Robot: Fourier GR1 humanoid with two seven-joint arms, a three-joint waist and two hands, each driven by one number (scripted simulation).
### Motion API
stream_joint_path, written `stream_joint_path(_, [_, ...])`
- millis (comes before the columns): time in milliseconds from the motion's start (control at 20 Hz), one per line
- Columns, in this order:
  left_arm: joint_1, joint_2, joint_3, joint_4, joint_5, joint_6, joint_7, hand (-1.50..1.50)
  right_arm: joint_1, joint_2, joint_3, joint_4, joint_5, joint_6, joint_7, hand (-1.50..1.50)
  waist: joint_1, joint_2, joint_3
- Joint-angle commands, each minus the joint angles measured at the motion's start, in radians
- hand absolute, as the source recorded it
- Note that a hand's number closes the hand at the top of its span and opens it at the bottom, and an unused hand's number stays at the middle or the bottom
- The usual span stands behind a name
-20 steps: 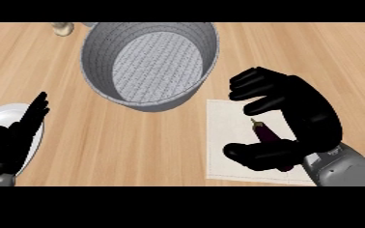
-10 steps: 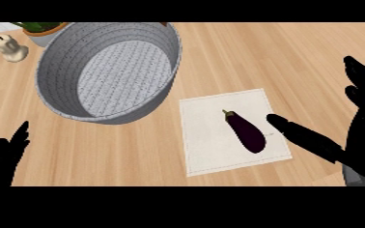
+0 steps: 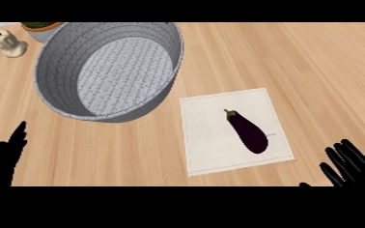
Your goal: Pick the eggplant from the placemat and place it in the basket
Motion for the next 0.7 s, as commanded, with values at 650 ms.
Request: stream_joint_path(650, [-0.149, -0.062, -0.117, 0.069, -0.105, -0.048, 0.016, 0.0, 0.743, 0.359, 0.163, -0.11, 0.451, -0.454, -0.055, -1.5, 0.231, 0.04, 0.001])
